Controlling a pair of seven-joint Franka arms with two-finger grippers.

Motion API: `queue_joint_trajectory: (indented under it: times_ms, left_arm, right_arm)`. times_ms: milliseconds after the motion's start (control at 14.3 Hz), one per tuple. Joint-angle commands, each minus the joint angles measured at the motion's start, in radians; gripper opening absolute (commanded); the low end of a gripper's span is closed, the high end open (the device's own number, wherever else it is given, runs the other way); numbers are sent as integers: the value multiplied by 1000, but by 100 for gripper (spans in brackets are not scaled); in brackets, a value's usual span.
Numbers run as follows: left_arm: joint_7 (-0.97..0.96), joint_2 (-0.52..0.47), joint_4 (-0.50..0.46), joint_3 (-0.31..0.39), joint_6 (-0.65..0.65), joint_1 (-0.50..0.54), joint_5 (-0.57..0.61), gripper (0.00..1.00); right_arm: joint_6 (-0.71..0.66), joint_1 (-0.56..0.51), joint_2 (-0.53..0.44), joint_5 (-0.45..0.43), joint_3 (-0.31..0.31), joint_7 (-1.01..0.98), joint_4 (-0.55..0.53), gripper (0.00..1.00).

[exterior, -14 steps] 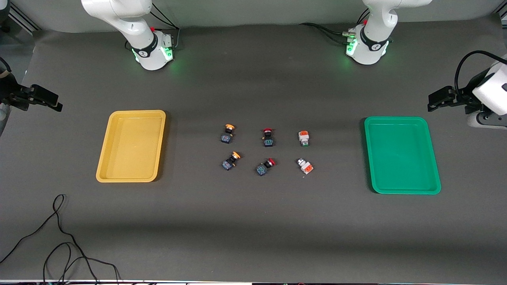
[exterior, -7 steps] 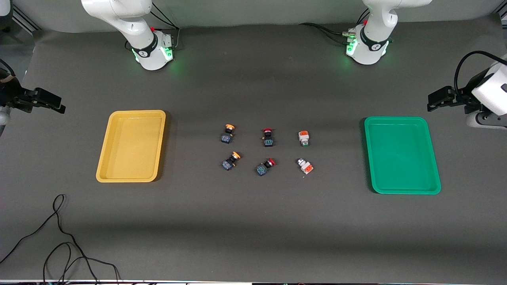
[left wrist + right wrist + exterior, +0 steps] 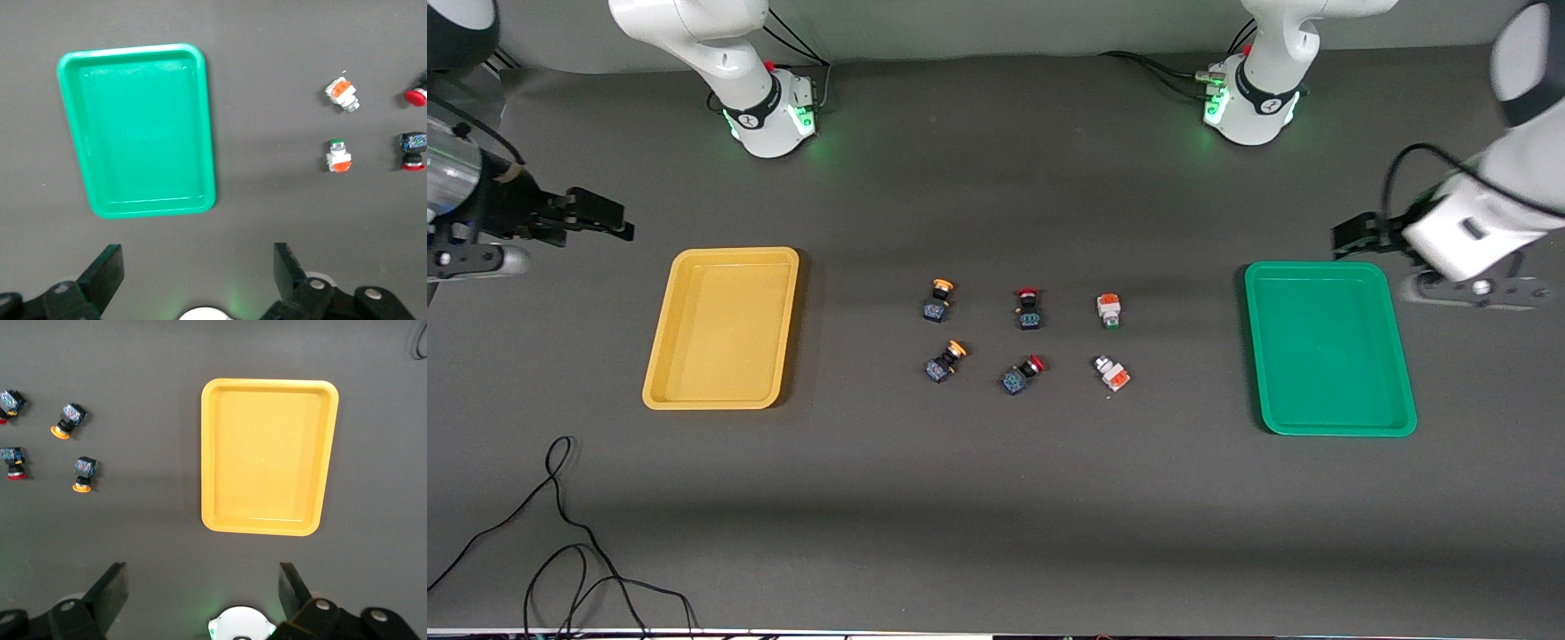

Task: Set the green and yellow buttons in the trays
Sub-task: 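Reach the right gripper to a yellow button while the left gripper reaches a green button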

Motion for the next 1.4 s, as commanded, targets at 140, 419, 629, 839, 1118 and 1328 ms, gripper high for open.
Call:
queue_joint_trajectory:
  times_ms: [140, 419, 629, 839, 1118, 1328]
  left_arm:
    - [-228, -12, -171, -2, 215, -189, -3, 100]
    - [-431, 22, -280, -5, 438, -358, -6, 100]
    - [-448, 54, -283, -8, 456, -407, -18, 100]
    - [-449, 89, -355, -9, 565, -418, -30, 100]
    - [-498, 238, -406, -11, 728, -436, -34, 100]
    - [-501, 332, -406, -11, 827, -439, -34, 100]
  right_arm:
    - [222, 123, -13, 66, 2, 212, -188, 100]
    - [403, 266, 122, 71, 2, 322, -247, 100]
    - [531, 358, 240, 78, 2, 415, -247, 100]
    - [632, 484, 332, 81, 1, 595, -249, 100]
    - [703, 564, 410, 85, 1, 676, -256, 100]
    - [805, 595, 449, 92, 2, 718, -298, 100]
